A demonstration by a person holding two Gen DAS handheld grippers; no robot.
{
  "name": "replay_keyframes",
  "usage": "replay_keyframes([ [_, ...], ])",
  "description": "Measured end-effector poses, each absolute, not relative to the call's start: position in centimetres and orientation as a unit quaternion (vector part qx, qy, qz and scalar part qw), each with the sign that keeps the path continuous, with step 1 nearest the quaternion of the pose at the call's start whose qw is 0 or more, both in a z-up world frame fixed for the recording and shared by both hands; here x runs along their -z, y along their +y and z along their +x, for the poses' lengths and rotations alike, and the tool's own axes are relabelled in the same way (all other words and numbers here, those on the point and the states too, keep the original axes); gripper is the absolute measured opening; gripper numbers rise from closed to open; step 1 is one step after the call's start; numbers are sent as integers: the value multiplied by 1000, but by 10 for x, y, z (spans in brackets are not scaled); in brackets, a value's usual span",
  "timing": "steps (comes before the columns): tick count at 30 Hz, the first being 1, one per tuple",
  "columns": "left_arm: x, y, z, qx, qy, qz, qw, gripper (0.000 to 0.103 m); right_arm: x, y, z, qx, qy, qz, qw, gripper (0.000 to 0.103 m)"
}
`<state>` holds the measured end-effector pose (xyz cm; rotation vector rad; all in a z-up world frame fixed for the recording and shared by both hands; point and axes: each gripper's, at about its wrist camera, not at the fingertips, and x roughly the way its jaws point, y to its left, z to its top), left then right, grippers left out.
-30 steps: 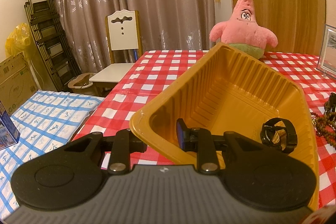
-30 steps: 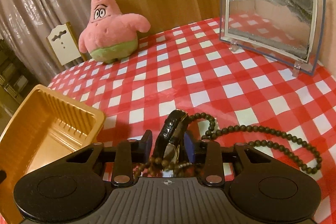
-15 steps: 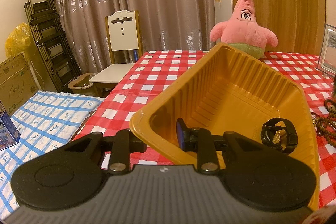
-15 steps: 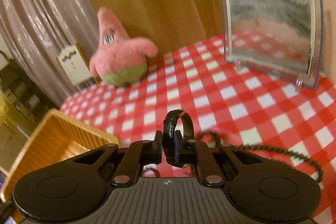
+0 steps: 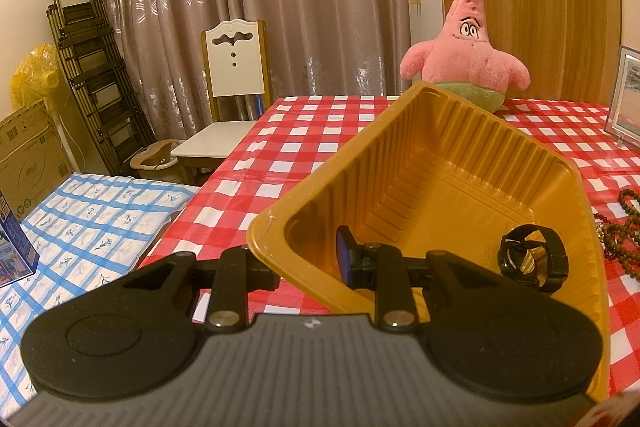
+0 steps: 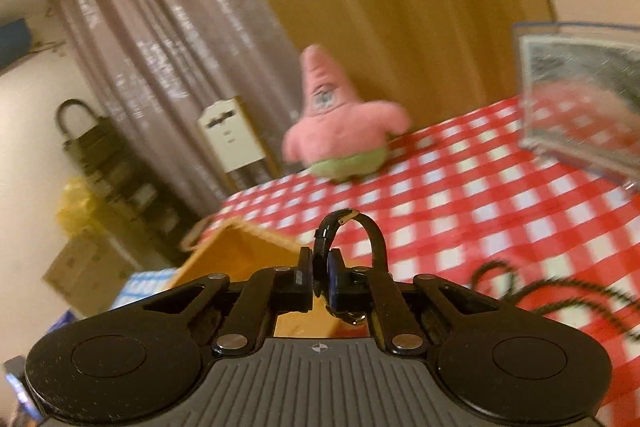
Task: Organize jewelry
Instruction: 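Carry the black item into the tray and open the right tool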
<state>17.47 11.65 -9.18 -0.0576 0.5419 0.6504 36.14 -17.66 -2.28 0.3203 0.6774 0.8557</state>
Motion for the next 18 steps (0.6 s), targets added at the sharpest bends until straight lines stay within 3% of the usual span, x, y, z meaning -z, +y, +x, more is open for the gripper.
replay_keyframes([
  [18, 90, 117, 176, -315, 262, -27, 912, 24, 70, -74, 296, -513, 407, 112, 747, 7],
])
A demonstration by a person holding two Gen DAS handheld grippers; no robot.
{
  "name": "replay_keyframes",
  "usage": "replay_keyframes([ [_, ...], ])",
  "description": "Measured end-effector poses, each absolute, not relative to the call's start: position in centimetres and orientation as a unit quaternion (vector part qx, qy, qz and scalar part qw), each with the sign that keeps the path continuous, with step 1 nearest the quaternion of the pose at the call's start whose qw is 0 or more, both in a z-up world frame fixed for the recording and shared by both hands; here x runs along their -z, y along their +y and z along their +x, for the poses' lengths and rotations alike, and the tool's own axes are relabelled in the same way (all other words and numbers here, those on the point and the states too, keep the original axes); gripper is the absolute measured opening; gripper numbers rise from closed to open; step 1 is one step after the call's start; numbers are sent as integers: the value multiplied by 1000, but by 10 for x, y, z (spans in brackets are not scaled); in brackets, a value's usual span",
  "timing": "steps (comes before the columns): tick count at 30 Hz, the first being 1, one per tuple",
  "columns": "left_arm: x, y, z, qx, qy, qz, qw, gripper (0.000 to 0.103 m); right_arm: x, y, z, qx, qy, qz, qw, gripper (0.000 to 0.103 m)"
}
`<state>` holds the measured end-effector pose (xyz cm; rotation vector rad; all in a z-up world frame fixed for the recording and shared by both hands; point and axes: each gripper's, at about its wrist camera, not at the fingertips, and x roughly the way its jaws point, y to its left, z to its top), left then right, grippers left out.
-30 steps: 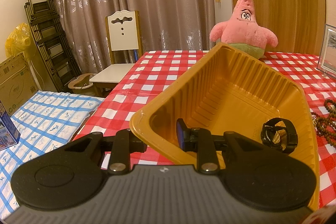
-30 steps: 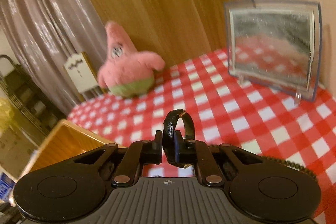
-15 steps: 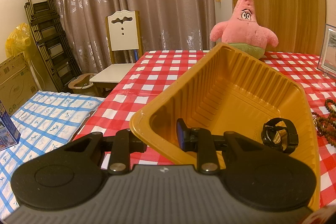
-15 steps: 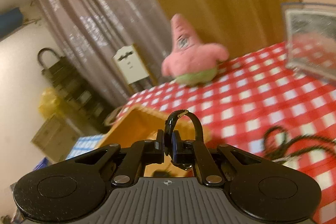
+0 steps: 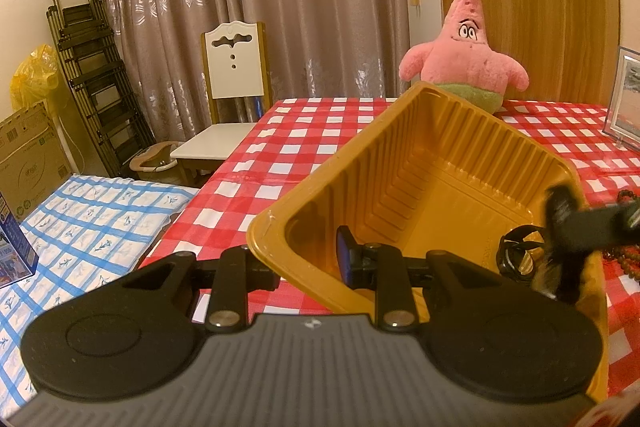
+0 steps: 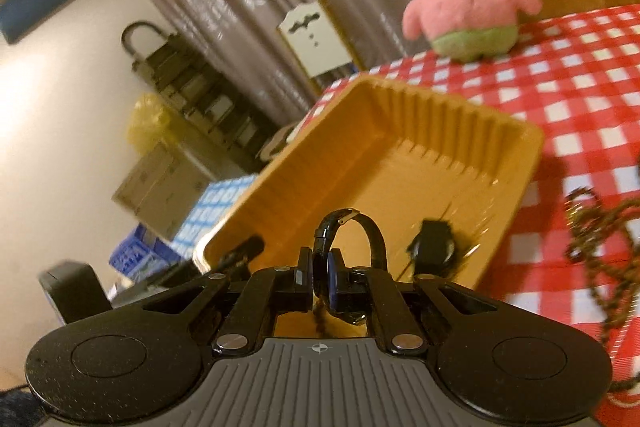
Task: Organize jewelry
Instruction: 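Carry the black item into the tray and open the right tool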
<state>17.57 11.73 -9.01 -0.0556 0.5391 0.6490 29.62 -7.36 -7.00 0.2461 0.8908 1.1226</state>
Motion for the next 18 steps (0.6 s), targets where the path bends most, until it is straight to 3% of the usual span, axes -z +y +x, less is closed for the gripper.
replay_keyframes([
  [13, 91, 117, 178, -315, 263, -28, 912, 24, 98, -30, 286, -493, 402, 14, 771, 9],
  [14, 91, 117, 178, -315, 262, -28, 912, 24, 98, -28, 287, -493, 403, 12, 771, 13],
  [17, 91, 117, 177, -315, 262, -28, 912, 25, 93, -28, 286, -495, 398, 13, 772, 48],
  [18, 91, 117, 178, -314, 262, -28, 912, 25, 91, -31, 285, -497, 390, 21, 774, 50],
])
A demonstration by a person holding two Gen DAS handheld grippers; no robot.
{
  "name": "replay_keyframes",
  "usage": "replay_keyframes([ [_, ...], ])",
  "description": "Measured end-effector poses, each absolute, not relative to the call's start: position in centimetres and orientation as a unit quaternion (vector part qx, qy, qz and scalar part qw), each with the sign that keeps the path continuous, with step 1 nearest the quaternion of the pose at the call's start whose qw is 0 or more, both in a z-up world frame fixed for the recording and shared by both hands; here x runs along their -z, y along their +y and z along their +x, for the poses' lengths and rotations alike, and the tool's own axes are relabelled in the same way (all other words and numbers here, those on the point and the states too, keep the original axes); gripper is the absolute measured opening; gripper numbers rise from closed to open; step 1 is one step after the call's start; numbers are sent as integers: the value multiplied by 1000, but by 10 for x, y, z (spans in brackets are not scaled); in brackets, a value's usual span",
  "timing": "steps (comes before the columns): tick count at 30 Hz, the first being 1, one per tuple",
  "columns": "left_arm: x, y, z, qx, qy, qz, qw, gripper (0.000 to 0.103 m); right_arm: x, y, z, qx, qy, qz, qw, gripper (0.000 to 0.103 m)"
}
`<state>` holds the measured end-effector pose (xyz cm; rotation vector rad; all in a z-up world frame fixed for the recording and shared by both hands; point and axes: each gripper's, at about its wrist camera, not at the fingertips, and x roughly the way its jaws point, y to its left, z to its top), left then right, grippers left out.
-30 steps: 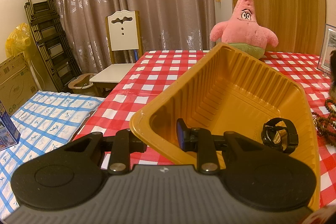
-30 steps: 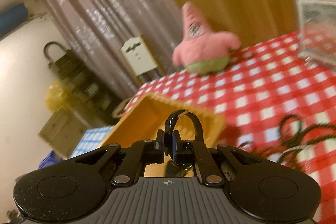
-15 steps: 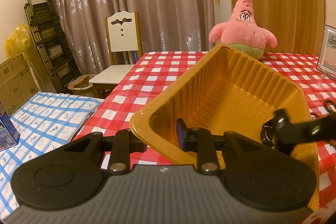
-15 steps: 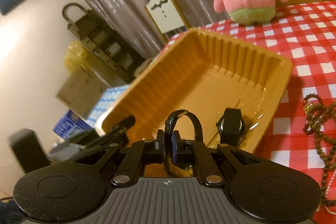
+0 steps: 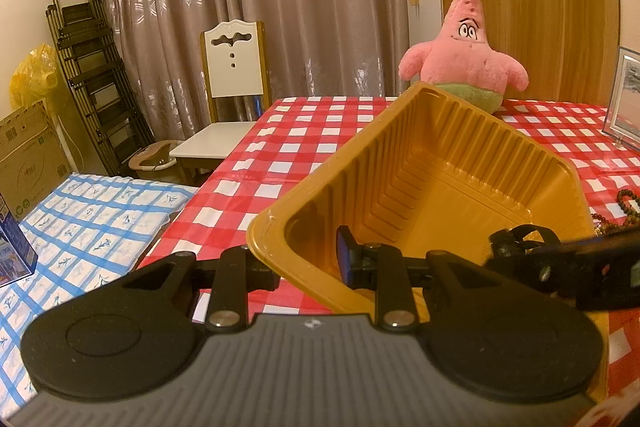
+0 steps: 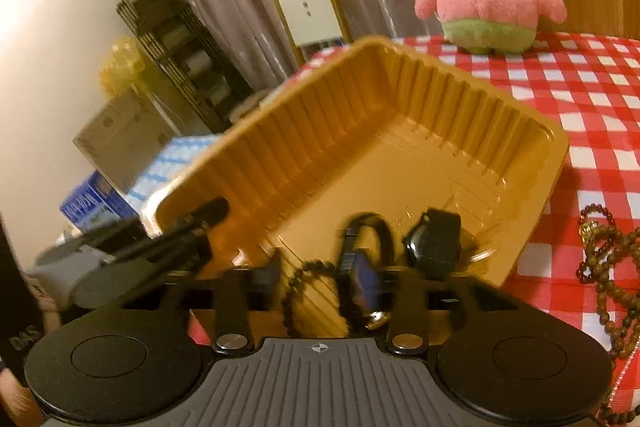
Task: Organize jewelry
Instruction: 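Carry the black item into the tray and open the right tool, then return the right tool to the pile and grasp a brown bead strand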
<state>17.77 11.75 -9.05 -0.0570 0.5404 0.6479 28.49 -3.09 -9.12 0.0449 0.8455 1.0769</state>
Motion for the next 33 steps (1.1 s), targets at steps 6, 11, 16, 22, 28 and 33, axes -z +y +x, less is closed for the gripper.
replay_keyframes([
  [6, 91, 116, 177, -315, 263, -28, 912, 25, 79, -34, 283, -494, 386, 24, 779, 50],
  [11, 91, 117, 177, -315, 261, -27, 912, 25, 74, -47, 280, -484, 388, 23, 784, 50],
  [16, 91, 117, 177, -315, 261, -26, 912, 25, 68, -71, 274, -467, 378, 15, 800, 50],
  [22, 92, 117, 177, -314, 260, -26, 913, 25, 70, -110, 265, -437, 382, -6, 814, 50],
  [28, 92, 115, 178, -313, 260, -27, 913, 24, 84, -153, 267, -390, 401, -22, 829, 50],
  [33, 92, 115, 178, -313, 259, -26, 913, 24, 93, -184, 276, -346, 410, -23, 843, 50],
])
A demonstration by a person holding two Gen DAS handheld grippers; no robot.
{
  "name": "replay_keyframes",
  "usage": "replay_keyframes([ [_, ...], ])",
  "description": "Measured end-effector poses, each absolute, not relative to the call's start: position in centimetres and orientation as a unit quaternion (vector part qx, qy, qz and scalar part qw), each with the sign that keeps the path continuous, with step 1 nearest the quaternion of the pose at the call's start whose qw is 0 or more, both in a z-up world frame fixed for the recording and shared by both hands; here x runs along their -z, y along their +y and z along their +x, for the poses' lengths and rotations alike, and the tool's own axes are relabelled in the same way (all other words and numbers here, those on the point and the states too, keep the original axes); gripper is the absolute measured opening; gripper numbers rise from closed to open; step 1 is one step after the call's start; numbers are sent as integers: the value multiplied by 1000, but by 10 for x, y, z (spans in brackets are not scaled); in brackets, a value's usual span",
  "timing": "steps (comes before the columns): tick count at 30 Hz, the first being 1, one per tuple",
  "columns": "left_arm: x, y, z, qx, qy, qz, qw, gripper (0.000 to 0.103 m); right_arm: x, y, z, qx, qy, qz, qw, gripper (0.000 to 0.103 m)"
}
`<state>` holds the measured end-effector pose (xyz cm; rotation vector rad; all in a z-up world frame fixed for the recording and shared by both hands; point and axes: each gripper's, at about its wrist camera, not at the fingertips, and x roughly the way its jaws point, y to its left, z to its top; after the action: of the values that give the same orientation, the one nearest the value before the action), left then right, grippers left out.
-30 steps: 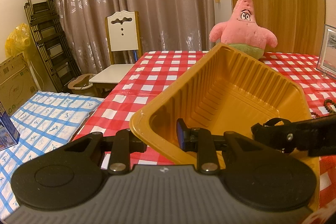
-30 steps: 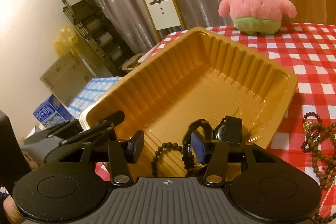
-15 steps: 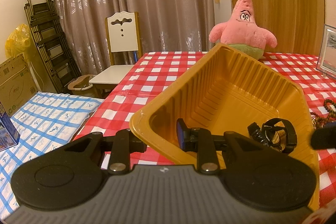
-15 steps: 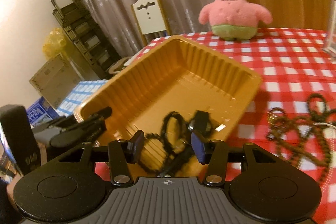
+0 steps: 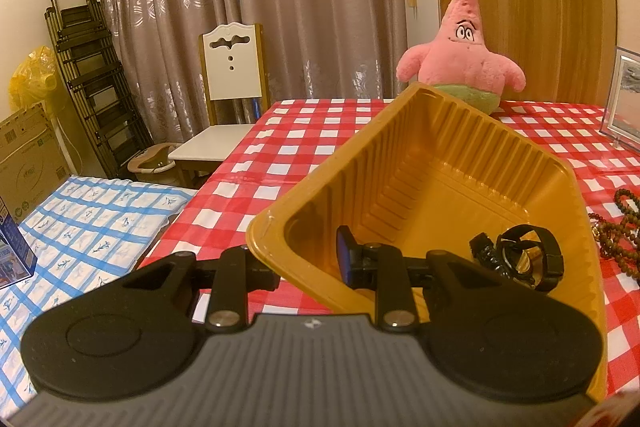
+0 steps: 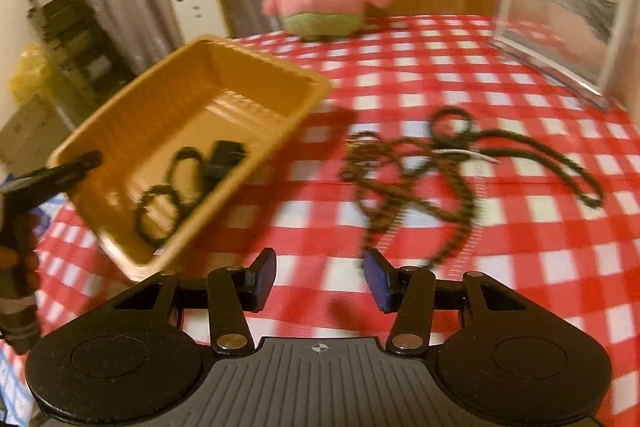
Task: Organize jewelry
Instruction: 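Return the right tool to the pile and grasp a brown bead strand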
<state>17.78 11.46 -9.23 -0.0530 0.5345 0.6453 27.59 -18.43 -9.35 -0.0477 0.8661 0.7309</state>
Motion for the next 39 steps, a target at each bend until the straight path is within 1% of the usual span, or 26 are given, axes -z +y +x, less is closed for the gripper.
replay_keyframes([
  [5, 92, 115, 178, -313, 259, -25, 913, 24, 100, -204, 287, -314, 402, -47, 859, 49],
  [9, 92, 115, 178, -313, 259, -25, 913, 24, 103, -211, 296, -310, 380, -86, 867, 42],
  [18, 92, 114, 176, -314, 260, -25, 913, 24, 115, -204, 316, -341, 340, -176, 858, 33],
  [26, 92, 114, 175, -315, 260, -27, 913, 24, 125, -191, 332, -382, 331, -221, 834, 31],
  [32, 92, 114, 174, -315, 260, -27, 912, 24, 136, -180, 342, -405, 332, -251, 814, 26],
  [37, 91, 114, 172, -316, 260, -26, 912, 25, 138, -173, 351, -420, 329, -267, 802, 24],
  [38, 91, 114, 173, -315, 260, -27, 912, 25, 138, -172, 352, -425, 329, -271, 799, 17],
  [39, 91, 114, 173, -315, 260, -27, 912, 25, 138, -171, 353, -433, 330, -274, 792, 6],
])
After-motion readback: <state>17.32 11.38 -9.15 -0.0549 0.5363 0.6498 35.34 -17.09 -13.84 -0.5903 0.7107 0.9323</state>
